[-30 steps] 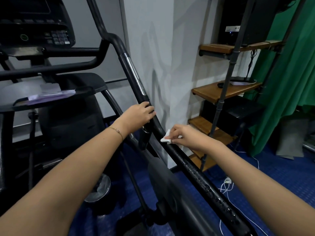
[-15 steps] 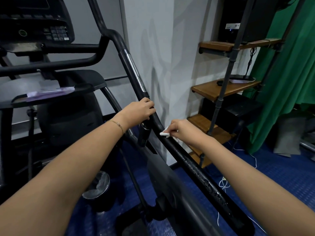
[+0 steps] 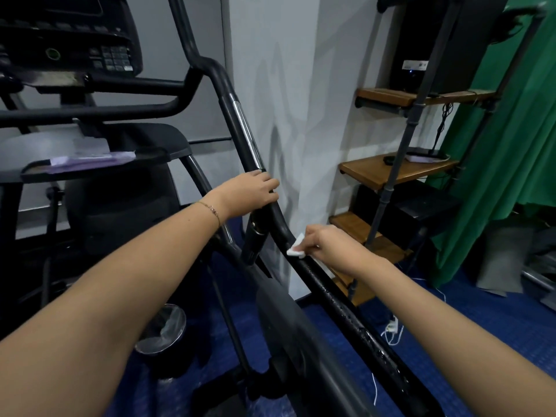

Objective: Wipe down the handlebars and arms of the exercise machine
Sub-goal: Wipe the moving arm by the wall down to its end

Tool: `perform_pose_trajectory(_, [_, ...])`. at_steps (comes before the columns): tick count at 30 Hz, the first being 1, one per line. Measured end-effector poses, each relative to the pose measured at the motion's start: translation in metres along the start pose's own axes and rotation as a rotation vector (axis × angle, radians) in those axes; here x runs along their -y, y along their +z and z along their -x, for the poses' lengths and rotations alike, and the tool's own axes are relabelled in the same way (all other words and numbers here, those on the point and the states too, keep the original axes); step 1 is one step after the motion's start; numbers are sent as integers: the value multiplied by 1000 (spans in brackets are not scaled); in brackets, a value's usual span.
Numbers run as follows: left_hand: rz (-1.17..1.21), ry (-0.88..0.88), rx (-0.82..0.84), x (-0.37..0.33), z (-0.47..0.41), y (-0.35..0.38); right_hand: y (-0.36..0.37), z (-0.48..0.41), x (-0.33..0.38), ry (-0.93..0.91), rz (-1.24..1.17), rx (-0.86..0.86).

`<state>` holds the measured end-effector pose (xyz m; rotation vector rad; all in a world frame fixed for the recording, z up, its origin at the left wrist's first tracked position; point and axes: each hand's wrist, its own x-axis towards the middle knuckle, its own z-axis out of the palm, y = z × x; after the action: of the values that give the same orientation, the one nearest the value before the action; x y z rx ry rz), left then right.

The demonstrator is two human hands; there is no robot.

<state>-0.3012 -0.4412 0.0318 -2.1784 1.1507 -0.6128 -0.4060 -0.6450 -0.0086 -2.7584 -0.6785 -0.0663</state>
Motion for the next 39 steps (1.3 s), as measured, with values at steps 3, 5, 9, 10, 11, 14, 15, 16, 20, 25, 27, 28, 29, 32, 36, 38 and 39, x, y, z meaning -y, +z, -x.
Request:
perform_pose_trajectory(3, [13, -105, -30, 15, 2, -1, -6, 2, 2, -41, 63, 55])
perform_pose_trajectory(5, [32, -151, 18, 17, 2, -4, -6, -9, 6, -56, 99, 49])
perform_pose_trajectory(9, [61, -182, 27, 16, 3, 0, -2, -17, 9, -98, 129, 25])
perform_pose_trajectory(10, [69, -195, 28, 17, 5, 2, -3, -13, 8, -103, 143, 36])
perform_pose_trajectory(11, [70, -203, 26, 17, 5, 3, -4, -8, 6, -107, 152, 47])
perform_pose_trajectory(14, [79, -190, 11, 15, 6, 3, -7, -3, 6, -123, 157, 56])
perform_pose_trajectory(15, [89, -179, 3, 15, 6, 1, -7, -7, 8, -131, 160, 59])
perform_pose_trajectory(16, [99, -171, 0, 15, 6, 0, -6, -13, 9, -136, 172, 61])
perform_pose_trajectory(20, [139, -181, 32, 18, 5, -7, -6, -23, 13, -133, 205, 62])
perform_pose_trajectory(25, [157, -189, 22, 17, 4, -6, -12, -4, 7, -151, 165, 94])
perform_pose_trajectory(27, [152, -182, 22, 16, 2, -9, -11, -11, 10, -138, 159, 93])
perform_pose_trajectory(28, [150, -182, 22, 16, 1, -10, -10, -14, 12, -128, 157, 79])
perform_pose_trajectory(29, [150, -188, 26, 15, 1, -11, -8, -16, 14, -124, 155, 61])
perform_pose_trajectory(32, [150, -215, 38, 15, 0, -9, -6, -2, 12, -111, 128, 26])
perform_pose_trajectory(36, [129, -272, 72, 7, 0, -10, -7, 20, 6, -112, 77, 24])
perform_pose_trajectory(38, [57, -288, 53, -4, 1, -9, -6, 13, 7, -99, 67, 16])
perform_pose_trajectory(39, [-1, -267, 50, -10, 1, -7, -5, 7, 8, -83, 60, 6])
